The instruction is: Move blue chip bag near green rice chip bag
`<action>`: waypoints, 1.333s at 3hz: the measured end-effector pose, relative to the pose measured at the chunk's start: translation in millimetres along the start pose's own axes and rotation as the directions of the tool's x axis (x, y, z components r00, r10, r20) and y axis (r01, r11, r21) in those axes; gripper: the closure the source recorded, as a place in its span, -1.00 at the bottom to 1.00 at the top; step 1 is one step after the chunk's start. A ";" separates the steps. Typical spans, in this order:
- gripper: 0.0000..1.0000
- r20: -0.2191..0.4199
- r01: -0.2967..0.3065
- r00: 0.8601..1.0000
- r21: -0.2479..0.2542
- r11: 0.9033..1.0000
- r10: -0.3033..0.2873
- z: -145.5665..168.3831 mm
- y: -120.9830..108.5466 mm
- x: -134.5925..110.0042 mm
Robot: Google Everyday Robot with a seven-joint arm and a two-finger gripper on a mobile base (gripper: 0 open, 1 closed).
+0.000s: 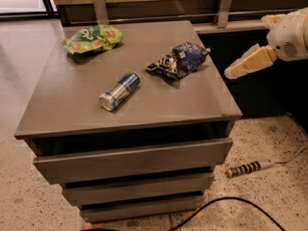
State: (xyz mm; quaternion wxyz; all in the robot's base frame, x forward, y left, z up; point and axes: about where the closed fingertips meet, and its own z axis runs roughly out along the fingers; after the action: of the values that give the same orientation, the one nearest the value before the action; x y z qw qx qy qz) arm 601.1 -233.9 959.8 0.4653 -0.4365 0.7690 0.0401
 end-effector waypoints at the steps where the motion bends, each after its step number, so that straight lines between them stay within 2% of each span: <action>1: -1.00 0.045 -0.010 0.999 0.013 1.000 0.009 22.3 -9.1 -10.0; 2: -1.00 0.077 -0.009 0.997 0.009 1.000 0.009 50.3 -20.8 -14.2; 3: -1.00 0.108 -0.050 0.993 0.000 0.999 0.049 85.1 -35.2 -11.2; 4: -1.00 0.114 -0.098 0.988 -0.033 0.995 0.101 118.0 -42.5 -4.5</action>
Offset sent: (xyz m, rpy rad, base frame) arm 0.0916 0.0261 -0.0226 0.0916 -0.0734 0.0295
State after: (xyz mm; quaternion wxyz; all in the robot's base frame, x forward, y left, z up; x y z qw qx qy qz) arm 712.4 -201.9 911.3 0.5002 -0.4008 0.7611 0.0991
